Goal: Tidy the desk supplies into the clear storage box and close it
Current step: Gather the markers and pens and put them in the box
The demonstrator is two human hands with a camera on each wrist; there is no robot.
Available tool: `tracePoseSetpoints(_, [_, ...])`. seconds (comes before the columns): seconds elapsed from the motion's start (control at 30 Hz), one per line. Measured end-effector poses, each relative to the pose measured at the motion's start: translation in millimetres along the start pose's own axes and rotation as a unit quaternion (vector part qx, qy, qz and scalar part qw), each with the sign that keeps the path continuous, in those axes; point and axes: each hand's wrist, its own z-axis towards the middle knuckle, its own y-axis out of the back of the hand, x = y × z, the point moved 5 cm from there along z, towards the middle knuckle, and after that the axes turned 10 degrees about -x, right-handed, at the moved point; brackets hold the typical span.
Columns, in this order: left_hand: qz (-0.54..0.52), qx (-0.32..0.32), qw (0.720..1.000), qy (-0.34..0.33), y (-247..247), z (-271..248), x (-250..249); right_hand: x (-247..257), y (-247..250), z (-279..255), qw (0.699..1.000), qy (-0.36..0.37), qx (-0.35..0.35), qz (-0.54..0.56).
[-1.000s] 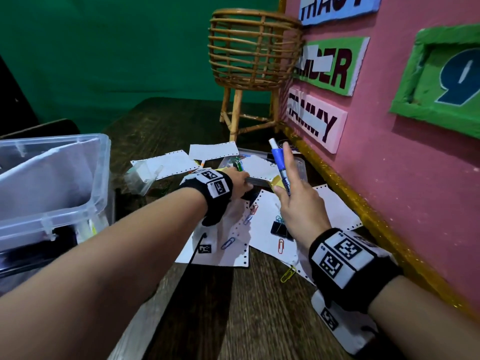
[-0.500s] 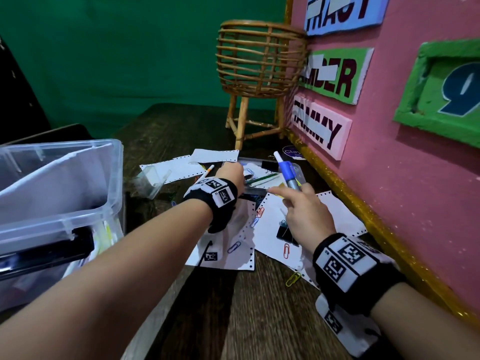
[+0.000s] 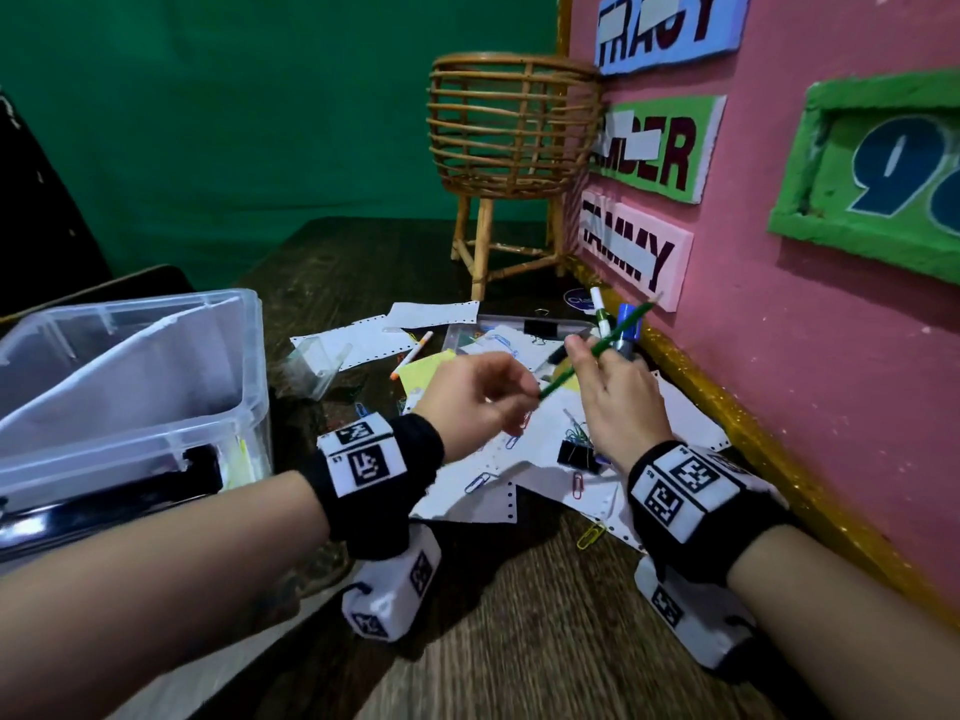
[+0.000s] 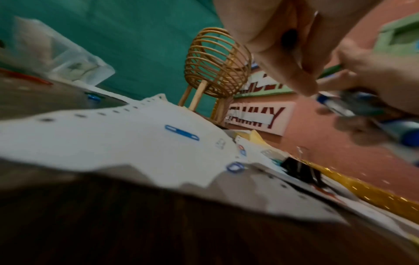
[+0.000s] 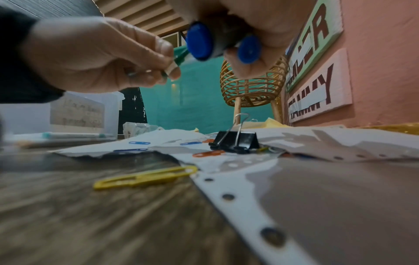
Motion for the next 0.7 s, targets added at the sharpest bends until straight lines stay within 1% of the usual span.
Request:
tracePoseSetpoints(0.07, [0.005,0.027,1.000,-0.012,-10,-8,-5,0,0,1,0.999,0.011,-0.016,0.046])
tracePoseSetpoints(0.17, [0.018,0.036,0.999,0.030,-22,-8,0,0,-1,1,0.996,0.011,-0.012,0.084])
tracePoseSetpoints(0.23, [0.017,0.044,0.998,0.052,-30,-6,3,2,-2,1,0.996,0.019,-0.012,0.091])
tracePoseSetpoints(0.27, [0.032,0.055,0.997,0.043,-35,-6,3,2,-2,1,0.996,0.031,-0.015,0.088])
tracePoseSetpoints(0.33, [0.108,0.074,0.991,0.001,-41,-3,-6,2,-3,2,0.995,0.047,-0.021,0.080])
tracePoseSetpoints(0.4, [0.190,0.059,0.979,-0.035,-38,6,-16,1,-3,3,0.997,0.040,-0.017,0.063])
tracePoseSetpoints(0.47, [0.288,0.009,0.957,-0.045,-23,23,-17,2,-3,2,0.999,0.039,0.001,0.038])
tracePoseSetpoints(0.53, [0.405,-0.040,0.913,-0.022,0,43,-7,3,-4,-1,0.999,0.042,0.021,0.022])
tracePoseSetpoints(0.6, [0.485,-0.040,0.872,0.042,24,61,14,3,-5,-1,0.999,0.035,0.030,0.016])
tracePoseSetpoints(0.63, [0.508,-0.033,0.858,0.074,36,67,27,1,-6,-1,0.999,0.027,0.036,0.011])
tracePoseSetpoints(0.7, [0.532,0.004,0.836,0.138,52,82,67,0,-8,-2,0.998,0.022,0.051,-0.006])
